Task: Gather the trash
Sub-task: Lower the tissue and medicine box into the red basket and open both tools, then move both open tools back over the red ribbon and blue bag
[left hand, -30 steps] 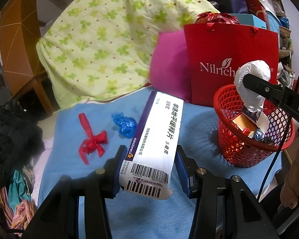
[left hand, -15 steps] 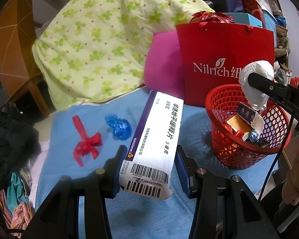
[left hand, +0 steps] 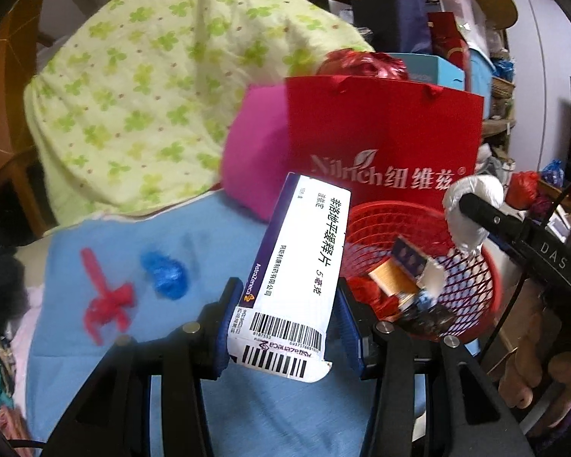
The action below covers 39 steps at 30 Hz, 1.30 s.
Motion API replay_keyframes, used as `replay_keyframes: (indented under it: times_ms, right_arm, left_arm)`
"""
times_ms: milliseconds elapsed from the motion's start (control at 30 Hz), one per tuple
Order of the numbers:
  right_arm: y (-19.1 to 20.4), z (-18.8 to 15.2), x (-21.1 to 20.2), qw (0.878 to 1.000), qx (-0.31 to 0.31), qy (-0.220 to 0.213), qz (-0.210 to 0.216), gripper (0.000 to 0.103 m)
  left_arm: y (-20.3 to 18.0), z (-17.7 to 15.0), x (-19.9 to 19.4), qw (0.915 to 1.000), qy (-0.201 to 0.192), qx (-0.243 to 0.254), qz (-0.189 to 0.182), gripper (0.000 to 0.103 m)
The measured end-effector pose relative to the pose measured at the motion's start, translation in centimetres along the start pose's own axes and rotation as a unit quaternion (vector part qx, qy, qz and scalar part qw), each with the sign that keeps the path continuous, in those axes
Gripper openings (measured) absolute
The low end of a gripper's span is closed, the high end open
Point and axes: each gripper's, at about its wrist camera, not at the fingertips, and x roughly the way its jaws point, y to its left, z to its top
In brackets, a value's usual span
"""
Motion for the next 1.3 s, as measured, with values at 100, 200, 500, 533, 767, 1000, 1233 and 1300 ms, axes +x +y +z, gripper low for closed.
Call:
replay_keyframes:
  times_ms: [100, 200, 500, 533, 767, 1000, 1233, 1300]
  right_arm:
    - [-1.7, 0.6, -0.4, 1.000, 0.029, -0.003, -0.007, 0.029]
    - [-3.2, 1.0, -0.6, 0.999, 0.051, -0.005, -0.017, 0.030]
    - [-6.2, 1.3, -0.7, 0.991, 0.130, -0.003, -0.021, 0.076]
    - [-6.2, 1.3, -0.9, 0.992, 0.127, -0.008, -0.021, 0.076]
    - [-3.5, 1.1, -0.8, 0.996, 0.079, -0.022, -0.022, 0.076]
    - [3.8, -0.8, 0.0, 0.998, -0.051, -0.036, 0.027, 0.076]
    - [10.5, -4.8, 3.0, 0.987, -0.138, 0.020, 0.080, 0.076]
    - [11.8, -6.0, 4.3, 0.985, -0.147, 0.047, 0.084, 0.076]
  left_arm:
    - [-1.3, 0.8, 0.9, 0.9997, -0.002, 0.003, -0.025, 0.050]
    - [-2.9, 1.4, 1.7, 0.9985, -0.009, 0.017, -0.052, 0.050]
    - [-5.6, 1.4, 4.2, 0.9941, -0.008, 0.031, -0.104, 0.066]
    - [-5.4, 1.0, 4.0, 0.9939, -0.010, 0.031, -0.105, 0.066]
    - [-0.8, -1.6, 2.8, 0.9971, -0.004, -0.007, -0.076, 0.066]
    - [8.2, -6.7, 1.4, 0.9971, 0.018, -0.074, 0.006, 0.066]
    - [17.6, -11.6, 0.3, 0.9821, 0.033, -0.158, 0.097, 0.066]
    - [19.5, -12.6, 0.2, 0.9769, 0.031, -0.179, 0.113, 0.066]
